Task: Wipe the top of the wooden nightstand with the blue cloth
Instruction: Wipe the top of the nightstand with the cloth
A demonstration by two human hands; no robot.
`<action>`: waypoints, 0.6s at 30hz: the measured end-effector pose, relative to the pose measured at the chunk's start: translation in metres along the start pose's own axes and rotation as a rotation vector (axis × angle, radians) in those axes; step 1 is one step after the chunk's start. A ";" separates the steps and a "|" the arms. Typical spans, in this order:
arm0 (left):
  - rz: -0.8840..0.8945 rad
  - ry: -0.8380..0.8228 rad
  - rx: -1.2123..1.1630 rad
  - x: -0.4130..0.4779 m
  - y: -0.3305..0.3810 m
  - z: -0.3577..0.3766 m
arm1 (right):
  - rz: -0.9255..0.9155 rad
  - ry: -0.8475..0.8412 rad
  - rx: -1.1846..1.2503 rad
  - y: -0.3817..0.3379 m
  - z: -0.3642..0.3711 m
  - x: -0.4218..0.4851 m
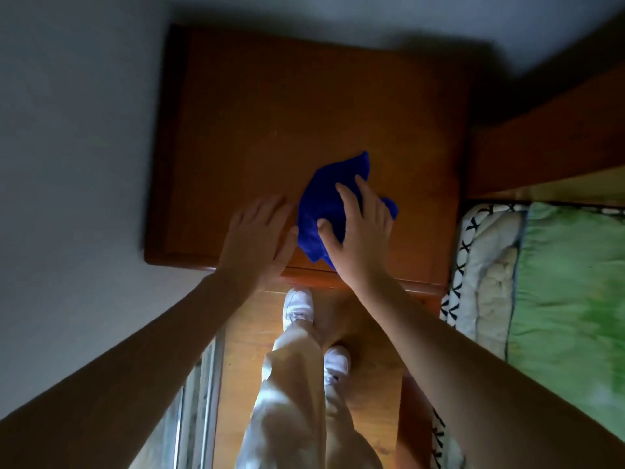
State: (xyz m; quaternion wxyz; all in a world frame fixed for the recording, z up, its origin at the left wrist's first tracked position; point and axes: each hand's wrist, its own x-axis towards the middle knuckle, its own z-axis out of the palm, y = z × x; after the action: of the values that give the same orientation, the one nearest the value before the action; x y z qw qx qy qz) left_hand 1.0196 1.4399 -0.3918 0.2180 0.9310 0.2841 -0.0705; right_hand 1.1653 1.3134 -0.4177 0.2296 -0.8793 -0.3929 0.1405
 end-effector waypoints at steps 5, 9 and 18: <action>0.068 0.151 0.131 0.003 -0.021 0.035 | -0.145 0.188 0.018 0.027 0.023 -0.003; 0.094 0.239 0.156 0.006 -0.025 0.058 | -0.159 0.227 0.028 0.034 0.034 -0.002; 0.141 0.284 0.172 0.007 -0.034 0.078 | -0.147 0.239 0.061 0.043 0.050 -0.001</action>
State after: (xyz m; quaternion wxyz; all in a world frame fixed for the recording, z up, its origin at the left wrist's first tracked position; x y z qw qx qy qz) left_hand 1.0062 1.4338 -0.4754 0.0996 0.9644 0.2390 0.0529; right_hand 1.1697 1.3022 -0.4823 0.3111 -0.8512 -0.4217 0.0296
